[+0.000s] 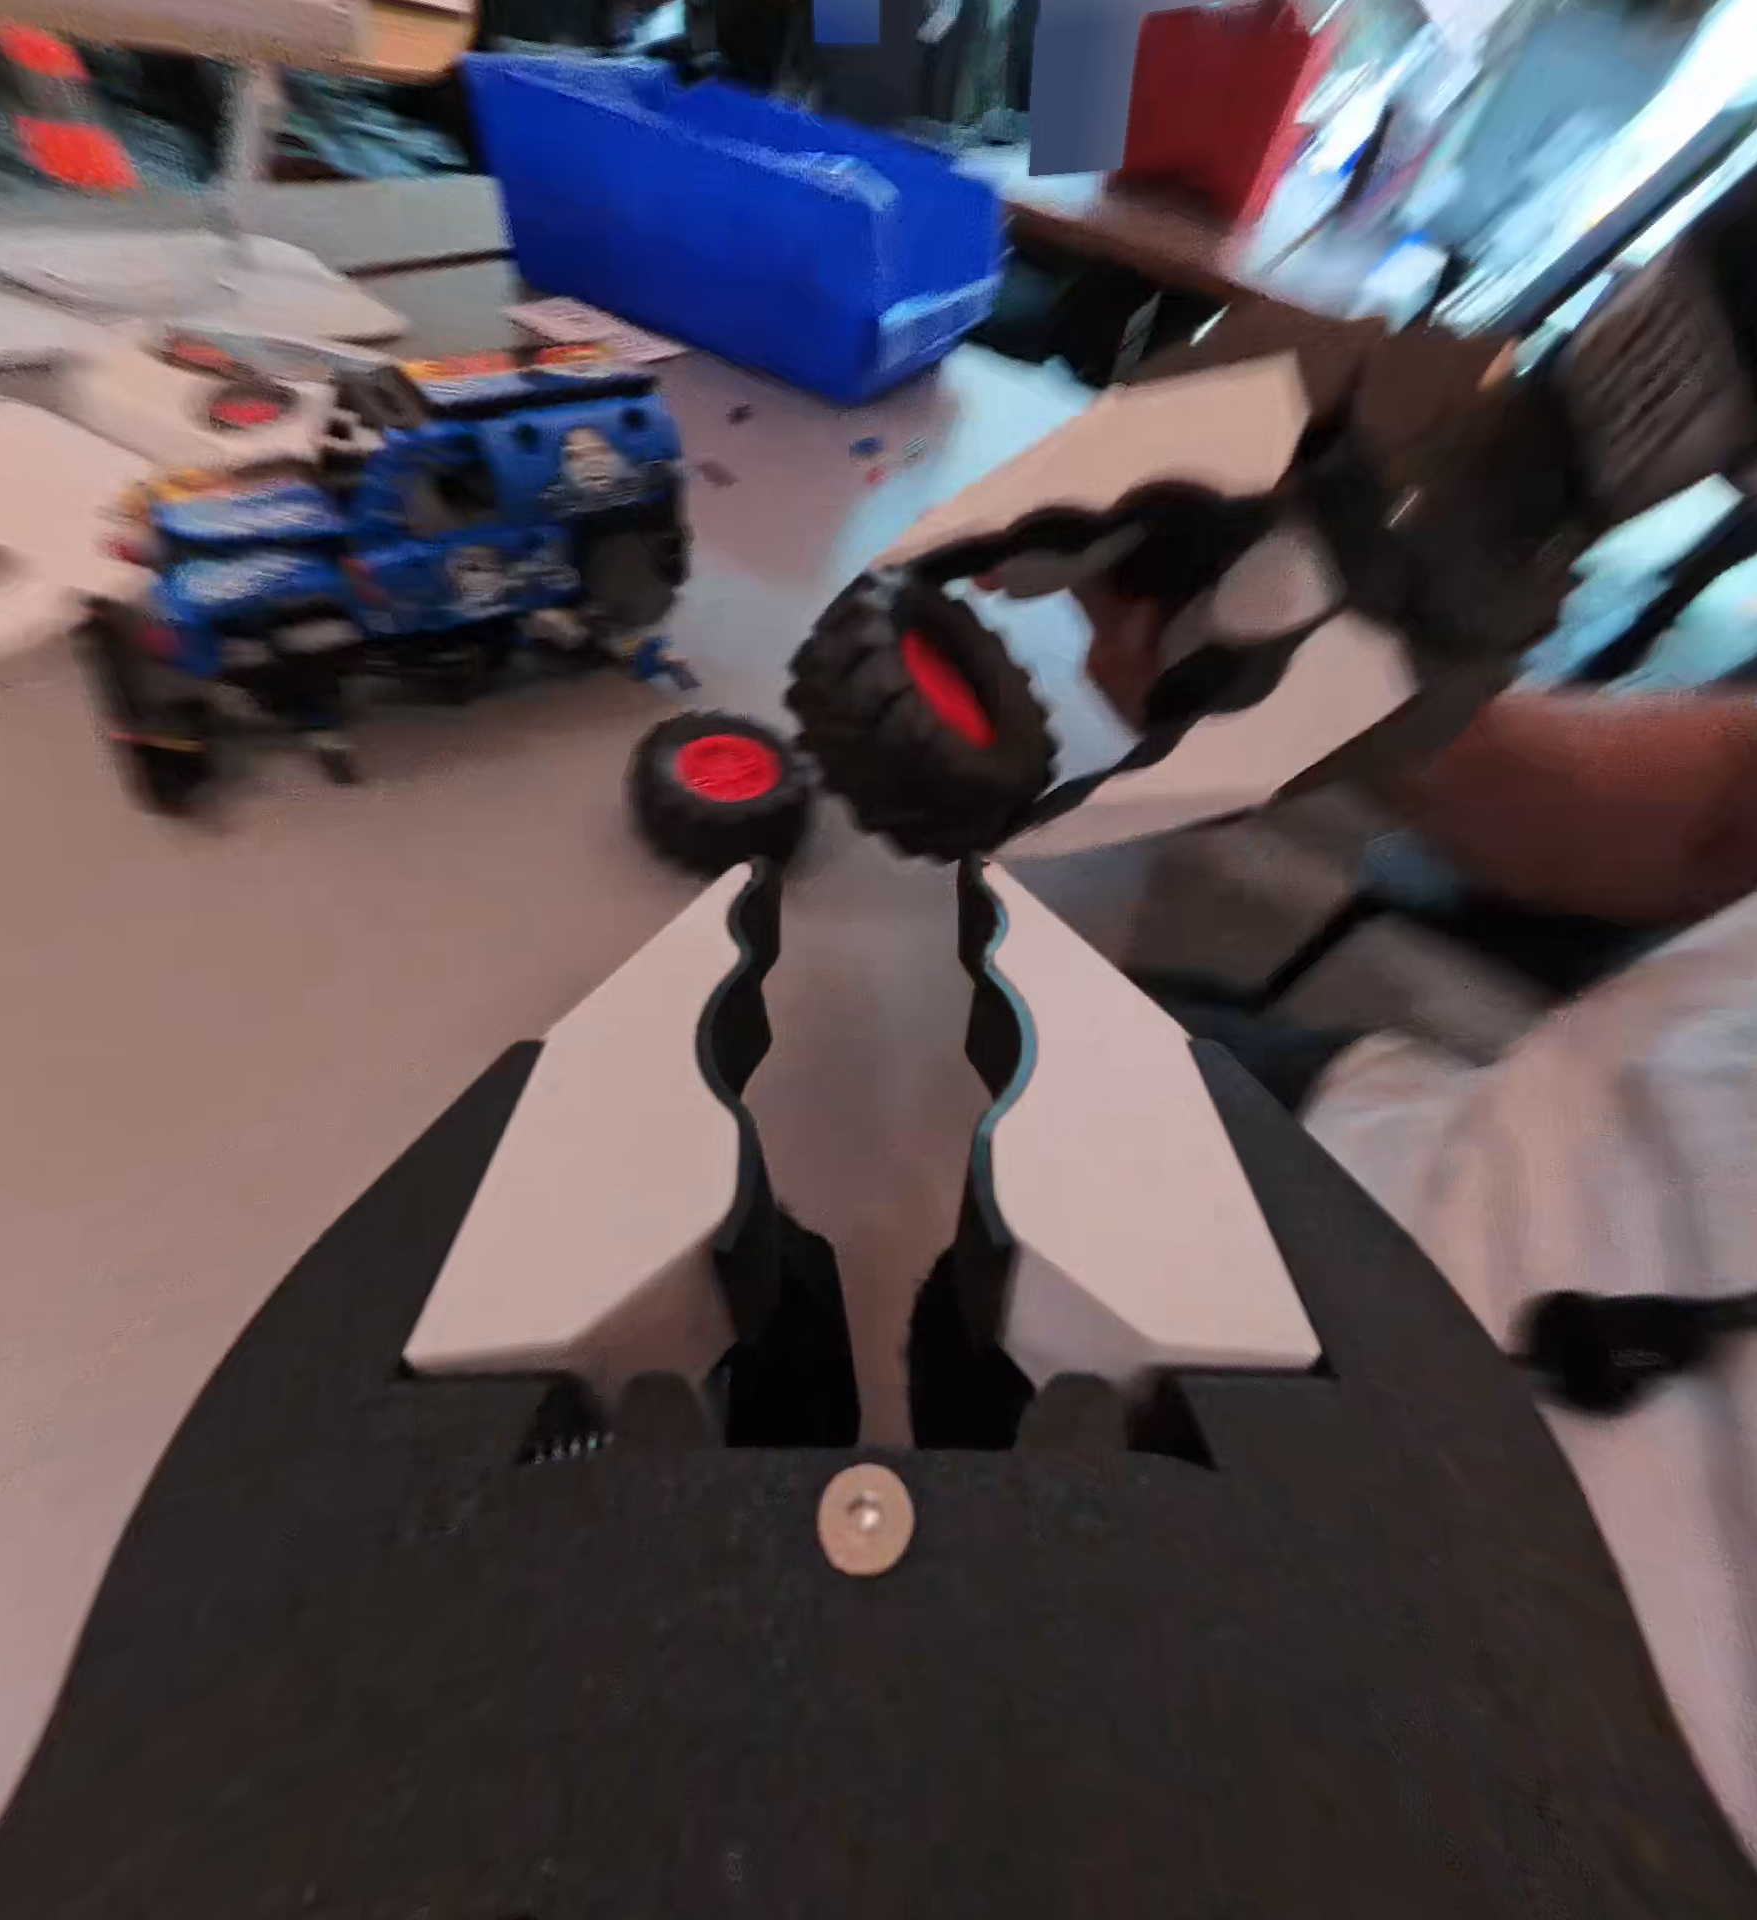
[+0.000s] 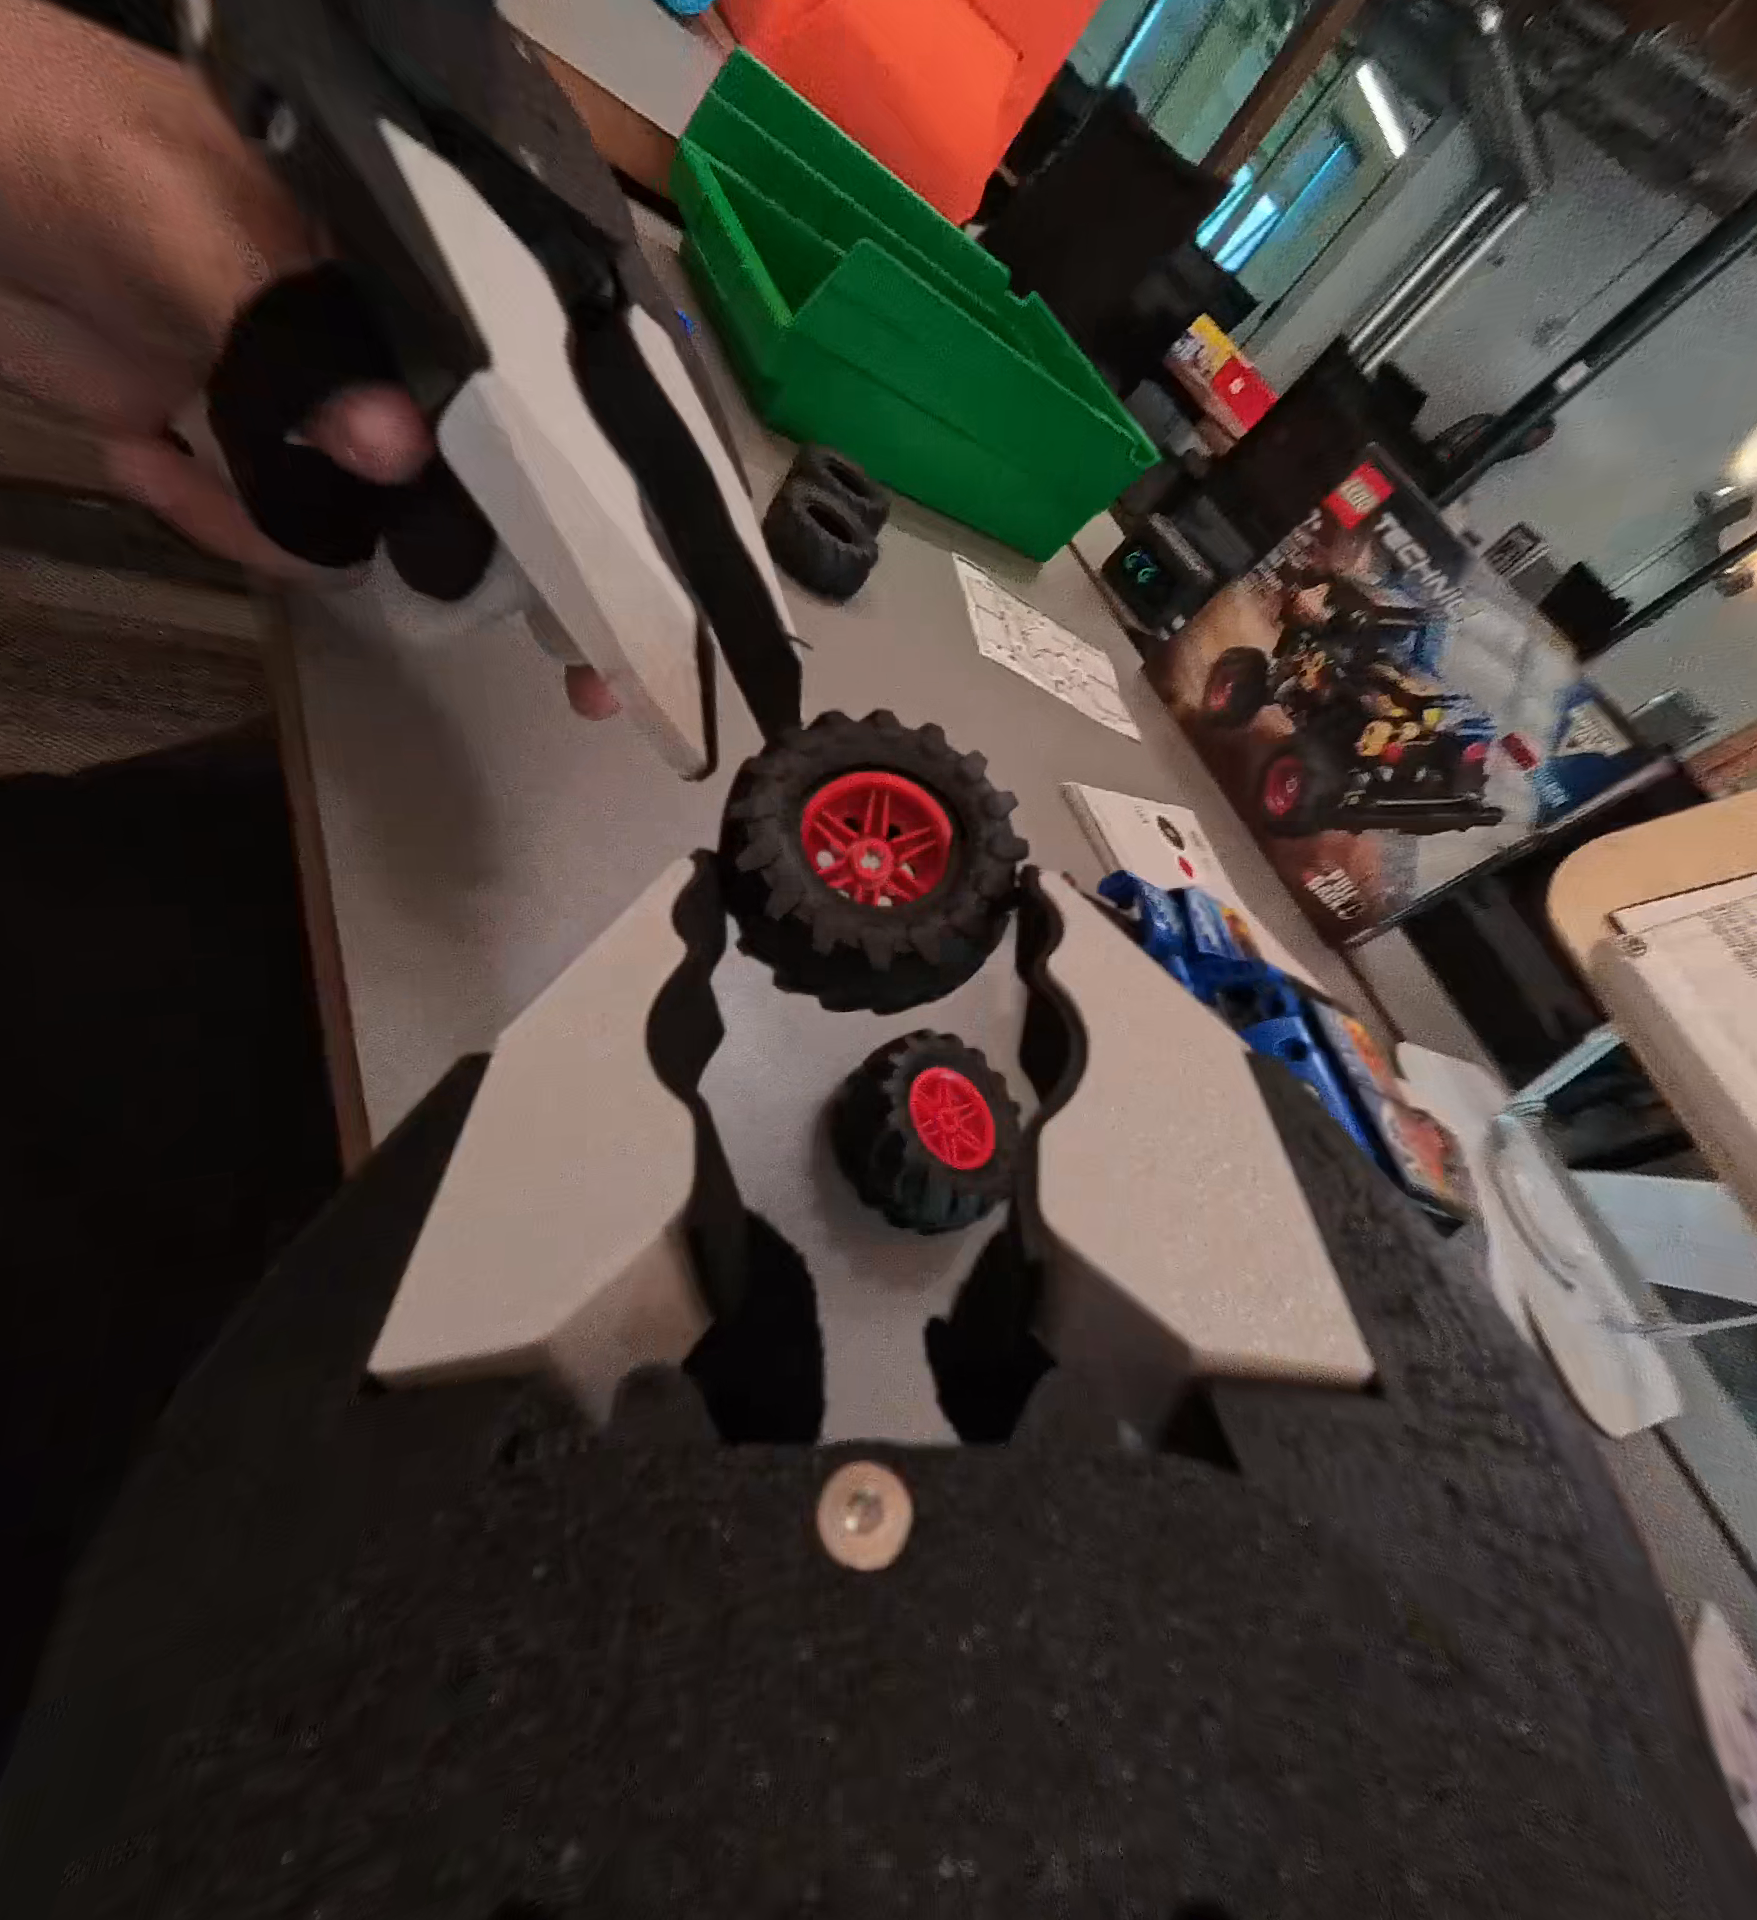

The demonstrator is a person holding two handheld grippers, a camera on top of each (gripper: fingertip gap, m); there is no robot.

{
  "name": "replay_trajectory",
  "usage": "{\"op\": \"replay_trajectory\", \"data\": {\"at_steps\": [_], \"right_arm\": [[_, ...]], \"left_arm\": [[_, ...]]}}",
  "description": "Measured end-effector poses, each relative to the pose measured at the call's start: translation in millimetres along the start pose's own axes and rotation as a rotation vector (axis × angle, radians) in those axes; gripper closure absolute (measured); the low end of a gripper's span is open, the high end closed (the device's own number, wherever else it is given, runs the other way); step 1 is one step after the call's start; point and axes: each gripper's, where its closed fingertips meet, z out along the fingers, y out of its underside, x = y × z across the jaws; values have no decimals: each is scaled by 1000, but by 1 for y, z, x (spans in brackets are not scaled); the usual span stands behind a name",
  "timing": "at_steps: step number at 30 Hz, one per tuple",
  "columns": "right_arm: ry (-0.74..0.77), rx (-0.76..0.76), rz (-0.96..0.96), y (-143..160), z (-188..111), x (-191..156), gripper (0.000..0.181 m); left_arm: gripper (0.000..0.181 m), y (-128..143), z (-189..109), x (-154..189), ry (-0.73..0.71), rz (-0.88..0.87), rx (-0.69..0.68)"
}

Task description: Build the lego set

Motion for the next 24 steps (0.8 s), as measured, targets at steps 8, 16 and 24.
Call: {"op": "replay_trajectory", "data": {"at_steps": [8, 16, 24], "right_arm": [[142, 5, -165, -9, 1, -9, 125], [-117, 74, 273, -5, -4, -14, 120], [-694, 207, 1255, -22, -9, -8, 124]], "left_arm": [[150, -12, 17, 7, 111, -243, 107], [154, -25, 0, -6, 38, -182, 211], [154, -28, 4, 20, -386, 987, 132]]}}
